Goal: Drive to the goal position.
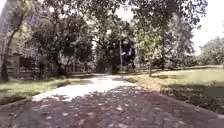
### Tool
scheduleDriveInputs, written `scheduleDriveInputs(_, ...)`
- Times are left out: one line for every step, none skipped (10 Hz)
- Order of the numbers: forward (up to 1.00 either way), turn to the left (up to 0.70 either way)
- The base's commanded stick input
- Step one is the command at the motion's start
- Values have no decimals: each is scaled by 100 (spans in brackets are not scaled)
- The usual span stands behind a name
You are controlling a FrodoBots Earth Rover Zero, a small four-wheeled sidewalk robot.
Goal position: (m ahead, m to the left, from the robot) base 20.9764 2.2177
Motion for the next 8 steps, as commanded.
scheduleDriveInputs(70,0)
scheduleDriveInputs(70,0)
scheduleDriveInputs(70,0)
scheduleDriveInputs(70,19)
scheduleDriveInputs(70,31)
scheduleDriveInputs(70,35)
scheduleDriveInputs(70,35)
scheduleDriveInputs(70,35)
